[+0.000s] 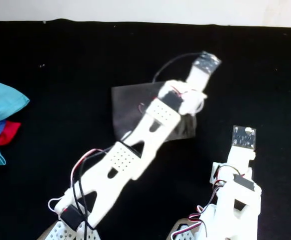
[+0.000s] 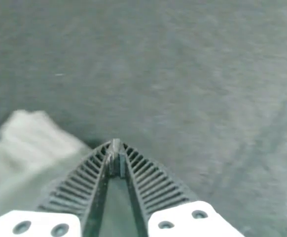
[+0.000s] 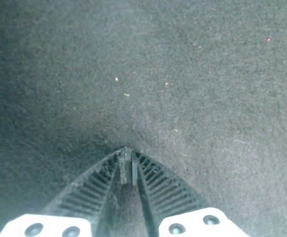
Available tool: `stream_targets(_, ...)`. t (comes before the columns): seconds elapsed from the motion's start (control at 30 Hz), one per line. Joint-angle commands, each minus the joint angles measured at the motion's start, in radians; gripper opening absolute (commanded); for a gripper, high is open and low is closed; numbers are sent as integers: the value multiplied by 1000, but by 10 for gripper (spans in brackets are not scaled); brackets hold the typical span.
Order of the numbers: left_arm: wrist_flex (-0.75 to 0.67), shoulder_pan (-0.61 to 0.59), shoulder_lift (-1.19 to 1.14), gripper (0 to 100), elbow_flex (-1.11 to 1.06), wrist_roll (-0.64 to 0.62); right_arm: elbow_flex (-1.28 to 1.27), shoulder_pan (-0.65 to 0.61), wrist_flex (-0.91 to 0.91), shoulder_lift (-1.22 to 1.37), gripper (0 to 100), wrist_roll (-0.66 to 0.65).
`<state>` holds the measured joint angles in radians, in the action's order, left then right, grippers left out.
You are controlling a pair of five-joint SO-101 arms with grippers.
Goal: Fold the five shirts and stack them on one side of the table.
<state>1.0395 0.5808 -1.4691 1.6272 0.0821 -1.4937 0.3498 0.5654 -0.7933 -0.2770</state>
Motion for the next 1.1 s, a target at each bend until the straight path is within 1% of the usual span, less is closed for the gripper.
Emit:
stream_targets(0.0, 9, 1, 101, 8, 36, -5, -8, -10, -27, 1, 6, 8)
stream_targets(0.13, 12, -31, 209, 8, 36, -5, -8, -10, -27, 1, 6, 8)
stream_targets(0.2, 46, -47, 268, 8, 36, -5, -8, -10, -27, 1, 6, 8)
stream_targets(0.33, 190, -90, 348, 8, 35, -5, -8, -10, -27, 1, 6, 8)
stream_targets(0.5, 405, -174, 343, 8, 33, -5, -8, -10, -27, 1, 6, 8)
stream_targets(0.6, 485, -242, 314, 8, 33, -5, -8, -10, -27, 1, 6, 8)
stream_targets(0.7, 491, -321, 257, 8, 35, -5, -8, -10, -27, 1, 6, 8)
stream_targets(0.8, 460, -397, 202, 8, 35, -5, -8, -10, -27, 1, 6, 8)
stream_targets(0.9, 459, -463, 157, 8, 35, -5, -8, -10, -27, 1, 6, 8)
stream_targets(1.07, 465, -515, 108, 8, 35, -5, -8, -10, -27, 1, 6, 8)
